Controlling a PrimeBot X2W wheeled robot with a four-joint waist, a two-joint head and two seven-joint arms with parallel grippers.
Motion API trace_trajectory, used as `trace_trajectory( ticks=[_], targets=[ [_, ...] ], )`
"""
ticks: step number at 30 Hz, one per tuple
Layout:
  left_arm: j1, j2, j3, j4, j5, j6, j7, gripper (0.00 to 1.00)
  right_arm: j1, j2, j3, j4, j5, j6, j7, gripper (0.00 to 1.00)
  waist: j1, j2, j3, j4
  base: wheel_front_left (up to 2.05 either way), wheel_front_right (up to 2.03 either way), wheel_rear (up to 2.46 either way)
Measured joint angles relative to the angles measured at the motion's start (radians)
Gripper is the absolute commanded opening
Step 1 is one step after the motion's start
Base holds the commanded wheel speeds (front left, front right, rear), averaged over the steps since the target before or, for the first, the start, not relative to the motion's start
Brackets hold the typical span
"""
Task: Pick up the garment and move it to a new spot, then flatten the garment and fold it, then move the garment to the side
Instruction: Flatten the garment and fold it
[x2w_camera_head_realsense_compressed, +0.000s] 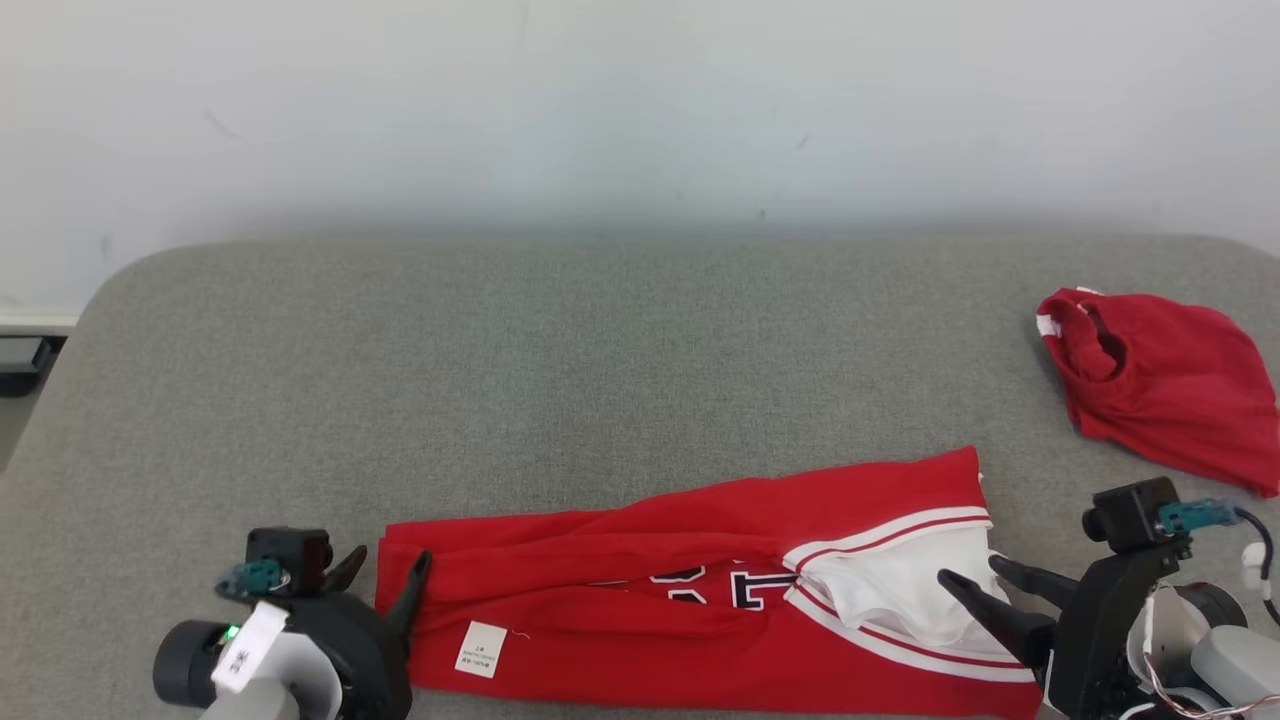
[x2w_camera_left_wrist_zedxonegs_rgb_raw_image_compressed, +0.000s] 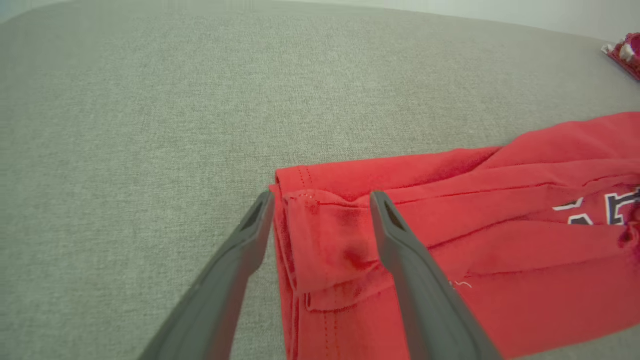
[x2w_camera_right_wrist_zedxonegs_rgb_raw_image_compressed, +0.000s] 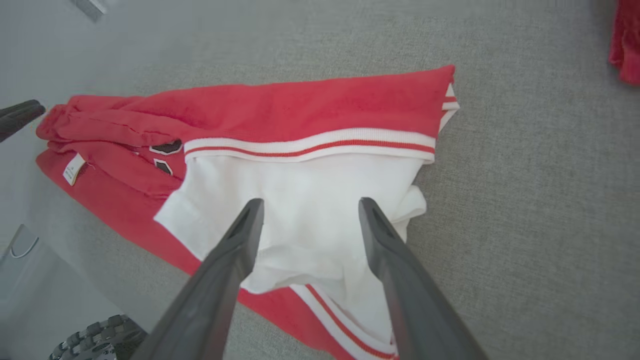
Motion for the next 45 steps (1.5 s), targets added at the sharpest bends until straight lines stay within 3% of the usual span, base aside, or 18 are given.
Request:
trace_trajectory(
  ticks=[4, 12, 21, 29, 45],
  targets=[
    [0.046, 0.012, 0.017, -0.046, -0.005, 0.027, -0.056, 1.00, 0.026, 0.001, -0.035, -0.029, 0.034, -0.005, -0.046, 1.00, 0.0000, 0.0000, -0.024, -0.001, 0.00, 0.00, 0.00],
    [0.168, 0.038, 0.043, -0.192, 0.040, 0.137, -0.194, 1.00, 0.087, -0.037, -0.092, -0.038, 0.026, -0.096, -0.139, 1.00, -0.0001, -0.0001, -0.068, 0.007, 0.00, 0.00, 0.00],
    [0.287, 0.046, 0.078, -0.328, 0.062, 0.167, -0.231, 1.00, 0.083, -0.029, -0.084, -0.008, -0.027, -0.179, -0.160, 1.00, -0.0001, 0.0000, -0.077, 0.035, 0.00, 0.00, 0.00],
    [0.327, 0.044, 0.114, -0.414, 0.095, 0.175, -0.237, 1.00, 0.024, 0.024, -0.057, 0.104, -0.033, -0.194, -0.103, 1.00, -0.0001, 0.0001, -0.070, 0.056, 0.00, 0.00, 0.00],
    [0.338, -0.013, 0.173, -0.501, 0.175, 0.175, -0.236, 1.00, -0.024, 0.114, -0.025, 0.297, -0.016, -0.207, 0.007, 1.00, 0.0000, 0.0002, -0.033, 0.121, 0.00, 0.00, 0.00]
  ],
)
